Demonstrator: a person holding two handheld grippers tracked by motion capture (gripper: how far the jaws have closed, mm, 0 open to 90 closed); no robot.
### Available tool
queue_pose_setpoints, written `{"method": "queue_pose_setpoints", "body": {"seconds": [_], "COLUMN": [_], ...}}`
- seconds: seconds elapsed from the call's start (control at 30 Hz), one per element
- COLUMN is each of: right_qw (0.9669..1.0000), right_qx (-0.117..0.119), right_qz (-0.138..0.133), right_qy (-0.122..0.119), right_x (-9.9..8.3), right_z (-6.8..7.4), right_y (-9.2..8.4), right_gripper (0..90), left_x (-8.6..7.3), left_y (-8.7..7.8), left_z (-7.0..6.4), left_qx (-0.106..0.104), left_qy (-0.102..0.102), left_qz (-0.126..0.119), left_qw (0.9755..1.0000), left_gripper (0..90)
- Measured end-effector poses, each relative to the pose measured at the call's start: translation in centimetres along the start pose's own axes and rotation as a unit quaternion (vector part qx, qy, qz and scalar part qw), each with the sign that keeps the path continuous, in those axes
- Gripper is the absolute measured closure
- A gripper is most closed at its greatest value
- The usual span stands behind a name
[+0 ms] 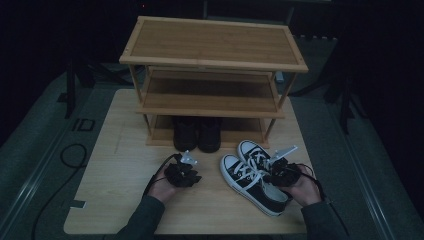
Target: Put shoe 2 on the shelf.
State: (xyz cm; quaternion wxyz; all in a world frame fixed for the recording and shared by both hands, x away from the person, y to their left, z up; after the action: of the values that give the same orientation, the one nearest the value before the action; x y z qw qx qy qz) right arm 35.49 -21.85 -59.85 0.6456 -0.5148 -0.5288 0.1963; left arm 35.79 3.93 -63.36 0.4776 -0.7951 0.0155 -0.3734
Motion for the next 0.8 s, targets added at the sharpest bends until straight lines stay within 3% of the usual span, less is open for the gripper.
{"method": "queue_pose_setpoints", "body": {"seconds": [0.53, 0.8], "right_qw": [0.9999, 0.9998], "right_qx": [0.000, -0.001], "right_qz": [-0.014, -0.017], "right_qy": [-0.007, -0.011], "right_x": [0.2, 0.4], "right_z": [-0.3, -0.3], "right_y": [-0.4, -0.6], "right_gripper": [85.1, 85.1], "left_x": [0.0, 0.1], "left_y": [0.0, 0.0], "left_z": [1.2, 1.7], "left_qx": [0.011, 0.025], "left_qy": [-0.008, 0.004], "left_qz": [-0.010, -0.024], "left_qw": [0.9999, 0.9994], "left_gripper": [66.0, 60.4]}}
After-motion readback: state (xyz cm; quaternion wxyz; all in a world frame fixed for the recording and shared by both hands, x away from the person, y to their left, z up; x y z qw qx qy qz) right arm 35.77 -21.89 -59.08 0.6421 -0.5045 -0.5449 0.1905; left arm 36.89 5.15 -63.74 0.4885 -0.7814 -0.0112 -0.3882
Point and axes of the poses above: each handheld gripper's, and its own axes: y roughly forward along the jaws, x roughly out of its top, z roughly to its left, the point moved 10 cm from there along y, roughly forward along the jaws, and after that the axes turned 15 degrees about -y, right-handed, at the moved point
